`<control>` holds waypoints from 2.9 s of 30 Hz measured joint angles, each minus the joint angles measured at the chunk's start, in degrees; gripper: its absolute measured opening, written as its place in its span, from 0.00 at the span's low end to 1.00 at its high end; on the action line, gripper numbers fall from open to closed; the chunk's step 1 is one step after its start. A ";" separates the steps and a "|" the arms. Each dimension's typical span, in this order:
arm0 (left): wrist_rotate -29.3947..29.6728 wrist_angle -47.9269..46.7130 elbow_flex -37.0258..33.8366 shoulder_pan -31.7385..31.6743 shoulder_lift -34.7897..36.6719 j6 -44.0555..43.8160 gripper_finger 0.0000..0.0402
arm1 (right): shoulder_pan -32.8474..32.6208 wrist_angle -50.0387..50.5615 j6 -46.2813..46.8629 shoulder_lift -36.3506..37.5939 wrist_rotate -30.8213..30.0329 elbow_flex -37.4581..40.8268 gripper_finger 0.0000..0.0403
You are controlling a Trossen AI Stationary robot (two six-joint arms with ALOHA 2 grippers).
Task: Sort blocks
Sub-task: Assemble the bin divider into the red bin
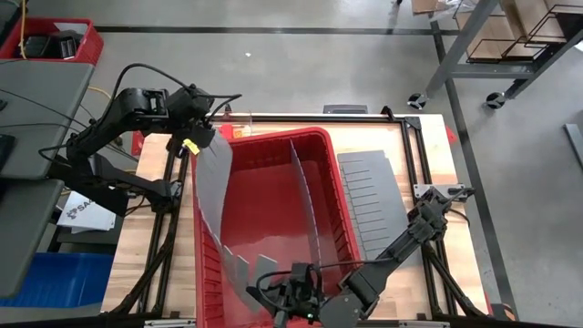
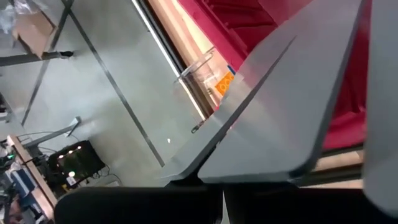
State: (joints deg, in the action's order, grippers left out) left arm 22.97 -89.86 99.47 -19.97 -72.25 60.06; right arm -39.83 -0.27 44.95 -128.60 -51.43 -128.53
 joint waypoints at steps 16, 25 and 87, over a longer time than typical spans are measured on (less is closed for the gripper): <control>-0.47 0.53 0.16 -1.07 -1.29 2.62 0.00 | -0.37 2.23 1.75 0.00 -0.74 0.00 0.00; -0.63 -0.08 0.16 -1.07 -1.25 2.68 0.00 | -2.87 13.86 21.18 0.00 -0.79 0.02 0.00; 5.45 0.54 0.16 -0.58 -1.57 -12.94 0.41 | -1.29 14.14 20.72 -5.33 7.14 0.02 0.00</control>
State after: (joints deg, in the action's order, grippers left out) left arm 28.42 -89.32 99.63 -20.54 -73.82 47.12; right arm -41.12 13.86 65.67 -133.93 -44.30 -128.51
